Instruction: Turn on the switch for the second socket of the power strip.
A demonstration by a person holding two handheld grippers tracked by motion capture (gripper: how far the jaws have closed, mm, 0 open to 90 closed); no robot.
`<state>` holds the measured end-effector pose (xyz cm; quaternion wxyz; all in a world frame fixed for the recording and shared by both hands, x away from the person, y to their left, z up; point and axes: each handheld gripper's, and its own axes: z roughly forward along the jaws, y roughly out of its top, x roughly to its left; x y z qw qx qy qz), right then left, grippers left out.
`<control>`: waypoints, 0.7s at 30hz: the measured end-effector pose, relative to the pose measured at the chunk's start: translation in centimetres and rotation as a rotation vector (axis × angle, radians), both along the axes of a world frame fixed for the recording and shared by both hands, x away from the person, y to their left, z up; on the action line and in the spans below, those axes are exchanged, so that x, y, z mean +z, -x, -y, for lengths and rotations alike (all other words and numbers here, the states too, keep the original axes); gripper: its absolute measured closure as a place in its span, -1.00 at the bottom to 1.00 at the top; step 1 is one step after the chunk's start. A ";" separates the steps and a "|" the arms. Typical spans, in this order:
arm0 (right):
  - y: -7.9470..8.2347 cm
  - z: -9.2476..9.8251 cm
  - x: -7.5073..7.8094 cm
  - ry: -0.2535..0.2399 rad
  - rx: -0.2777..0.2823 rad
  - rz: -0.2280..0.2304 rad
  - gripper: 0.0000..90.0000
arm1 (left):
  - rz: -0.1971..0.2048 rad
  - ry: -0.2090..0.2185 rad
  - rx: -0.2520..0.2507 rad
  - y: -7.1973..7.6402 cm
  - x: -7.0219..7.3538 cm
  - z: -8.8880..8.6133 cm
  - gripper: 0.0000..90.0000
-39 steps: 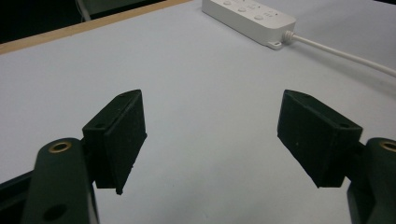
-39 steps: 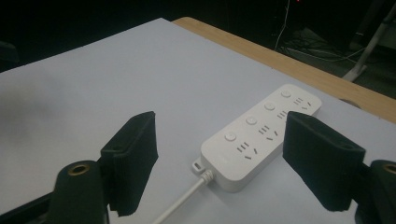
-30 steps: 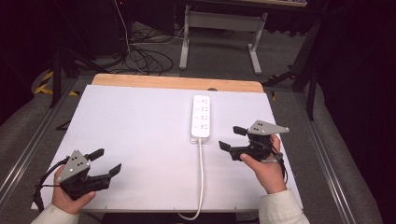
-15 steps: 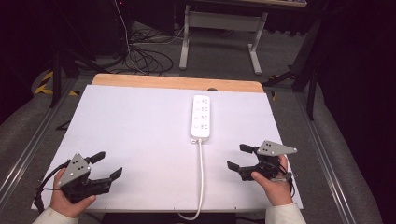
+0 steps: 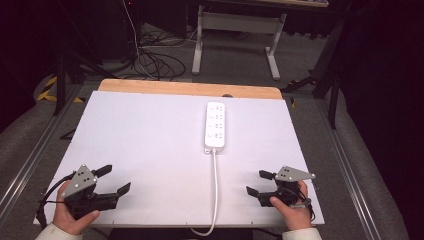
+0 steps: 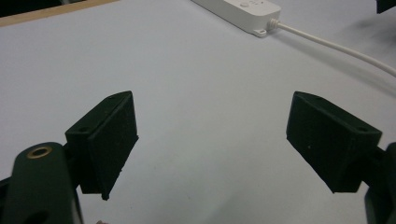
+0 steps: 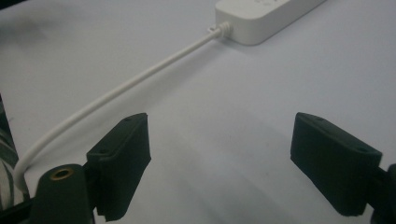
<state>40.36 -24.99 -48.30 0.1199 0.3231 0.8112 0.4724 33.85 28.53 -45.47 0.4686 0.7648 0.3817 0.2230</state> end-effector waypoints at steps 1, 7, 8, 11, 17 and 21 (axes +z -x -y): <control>0.1 -0.1 -0.2 0.026 -0.002 -0.003 -0.58 | 0.003 -0.003 -0.001 0.1 -0.1 -0.1 -0.62; 0.4 -0.3 -0.5 0.061 0.001 0.002 -0.63 | 0.017 0.004 0.004 0.2 -0.4 -0.4 -0.61; 0.4 -0.3 -0.4 0.054 -0.001 0.008 -0.64 | 0.021 0.006 0.017 0.1 -0.4 -0.3 -0.62; 0.5 -0.1 -0.2 0.037 -0.008 0.039 -0.64 | 0.032 -0.018 0.028 0.1 -0.5 -0.4 -0.63; 0.6 0.5 0.0 0.009 -0.043 0.049 -0.64 | 0.019 0.008 0.028 0.0 -0.5 -0.7 -0.62; 0.3 0.5 -0.3 0.016 -0.105 -0.006 -0.60 | 0.035 0.032 0.040 -0.2 -0.6 -1.0 -0.58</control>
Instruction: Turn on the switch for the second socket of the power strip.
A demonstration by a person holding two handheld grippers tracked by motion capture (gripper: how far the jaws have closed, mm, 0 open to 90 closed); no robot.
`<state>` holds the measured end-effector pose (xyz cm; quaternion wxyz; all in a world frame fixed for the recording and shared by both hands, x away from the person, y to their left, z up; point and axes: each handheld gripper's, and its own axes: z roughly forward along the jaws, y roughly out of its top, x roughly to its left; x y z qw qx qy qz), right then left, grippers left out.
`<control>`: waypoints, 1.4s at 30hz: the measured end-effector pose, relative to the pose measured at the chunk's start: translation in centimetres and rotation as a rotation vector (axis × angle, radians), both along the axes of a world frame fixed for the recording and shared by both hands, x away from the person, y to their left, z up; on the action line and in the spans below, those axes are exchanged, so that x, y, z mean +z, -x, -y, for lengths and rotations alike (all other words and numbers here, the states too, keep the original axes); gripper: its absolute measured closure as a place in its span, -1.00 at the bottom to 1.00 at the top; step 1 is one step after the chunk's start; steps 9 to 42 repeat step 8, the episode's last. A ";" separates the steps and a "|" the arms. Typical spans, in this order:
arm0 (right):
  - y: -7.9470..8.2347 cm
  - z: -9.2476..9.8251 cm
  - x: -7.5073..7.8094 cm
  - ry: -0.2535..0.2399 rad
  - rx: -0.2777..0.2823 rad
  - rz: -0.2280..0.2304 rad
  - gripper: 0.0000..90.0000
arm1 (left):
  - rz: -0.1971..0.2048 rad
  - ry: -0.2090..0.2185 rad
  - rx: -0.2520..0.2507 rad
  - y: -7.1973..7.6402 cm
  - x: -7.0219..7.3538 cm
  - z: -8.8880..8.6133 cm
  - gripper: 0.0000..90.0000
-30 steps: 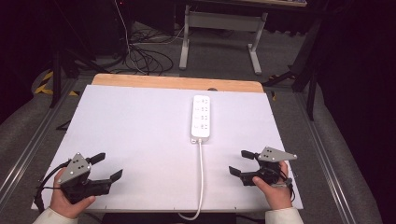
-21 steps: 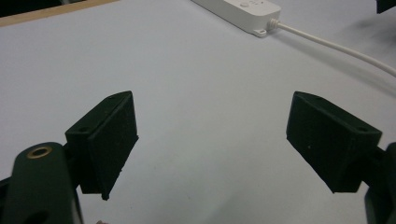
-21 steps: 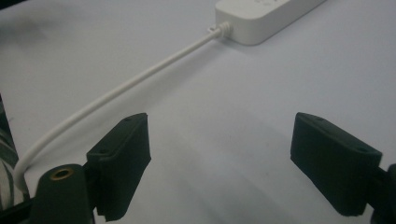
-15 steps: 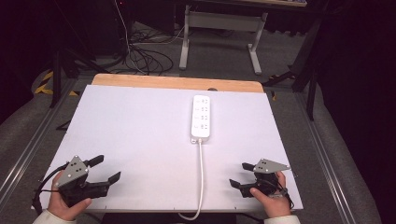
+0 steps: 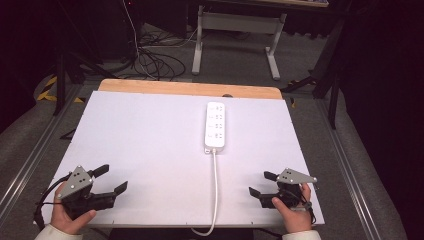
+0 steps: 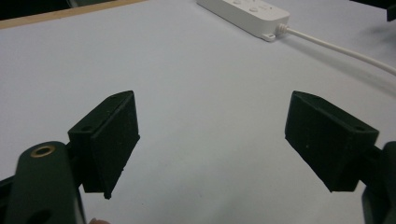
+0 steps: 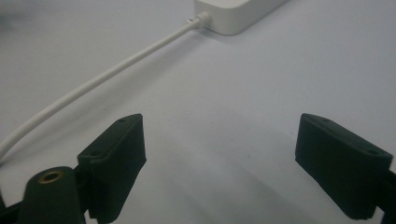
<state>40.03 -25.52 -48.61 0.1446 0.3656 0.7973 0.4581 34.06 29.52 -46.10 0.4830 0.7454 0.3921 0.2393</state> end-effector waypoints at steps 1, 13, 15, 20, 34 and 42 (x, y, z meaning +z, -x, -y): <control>-0.1 0.1 -0.1 -0.001 -0.020 -0.017 -0.60 | 0.017 -0.003 0.005 -0.1 -0.1 -0.1 -0.58; -0.2 0.4 -0.3 0.067 -0.014 0.025 -0.61 | 0.047 -0.035 0.023 -0.4 -0.5 -0.6 -0.52; -0.2 0.4 -0.3 0.067 -0.014 0.025 -0.61 | 0.047 -0.035 0.023 -0.4 -0.5 -0.6 -0.52; -0.2 0.4 -0.3 0.067 -0.014 0.025 -0.61 | 0.047 -0.035 0.023 -0.4 -0.5 -0.6 -0.52; -0.2 0.4 -0.3 0.067 -0.014 0.025 -0.61 | 0.047 -0.035 0.023 -0.4 -0.5 -0.6 -0.52; -0.2 0.4 -0.3 0.067 -0.014 0.025 -0.61 | 0.047 -0.035 0.023 -0.4 -0.5 -0.6 -0.52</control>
